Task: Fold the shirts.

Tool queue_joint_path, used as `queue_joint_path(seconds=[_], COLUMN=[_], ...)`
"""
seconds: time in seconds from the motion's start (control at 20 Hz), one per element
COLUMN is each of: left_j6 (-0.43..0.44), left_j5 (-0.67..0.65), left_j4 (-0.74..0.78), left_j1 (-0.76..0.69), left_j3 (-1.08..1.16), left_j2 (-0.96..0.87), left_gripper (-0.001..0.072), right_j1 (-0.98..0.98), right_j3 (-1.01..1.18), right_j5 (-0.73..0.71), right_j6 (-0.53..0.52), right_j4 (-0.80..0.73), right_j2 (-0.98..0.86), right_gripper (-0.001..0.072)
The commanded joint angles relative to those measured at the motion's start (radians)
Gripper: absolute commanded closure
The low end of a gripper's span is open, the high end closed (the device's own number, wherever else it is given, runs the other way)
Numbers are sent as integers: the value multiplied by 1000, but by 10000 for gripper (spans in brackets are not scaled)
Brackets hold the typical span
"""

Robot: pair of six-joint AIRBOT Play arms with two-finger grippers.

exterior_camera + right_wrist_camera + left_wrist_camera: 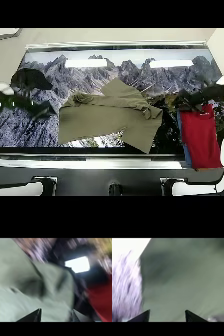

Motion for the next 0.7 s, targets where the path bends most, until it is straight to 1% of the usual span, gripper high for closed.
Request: queue_joint_path(seconds=[0.0, 0.1, 0.2, 0.25, 0.3, 0.4, 0.5, 0.55, 0.6, 0.65], left_j6=[61, 101, 124, 127, 126, 122, 106, 107, 108, 108], left_j5=[72, 150, 217, 247, 272, 314, 353, 369, 377, 377], left_j4=[35, -18, -87, -117, -133, -139, -140, -143, -146, -146], left_j1=[55, 63, 60, 59, 57, 47, 40, 34, 29, 25], left_j3=[-377, -515, -571, -583, -587, -591, -591, -591, -590, -590], left_j2=[148, 175, 171, 171, 171, 171, 171, 171, 171, 171], left_gripper=[201, 206, 207, 209, 239, 285, 435, 563, 646, 678], right_j1=[-44, -19, 13, 30, 45, 64, 70, 70, 74, 84], right_j3=[-72, -109, -129, -135, -137, -142, -153, -173, -202, -232], right_j5=[106, 98, 73, 60, 47, 25, 16, -3, -25, -50], right_j6=[-33, -48, -60, -67, -71, -69, -70, -70, -85, -106], right_j4=[-39, -41, -42, -47, -58, -95, -124, -103, -64, -60], right_j2=[6, 6, 6, 5, 4, -1, -9, -10, -10, -10], right_gripper=[260, 253, 246, 222, 208, 209, 209, 212, 211, 209])
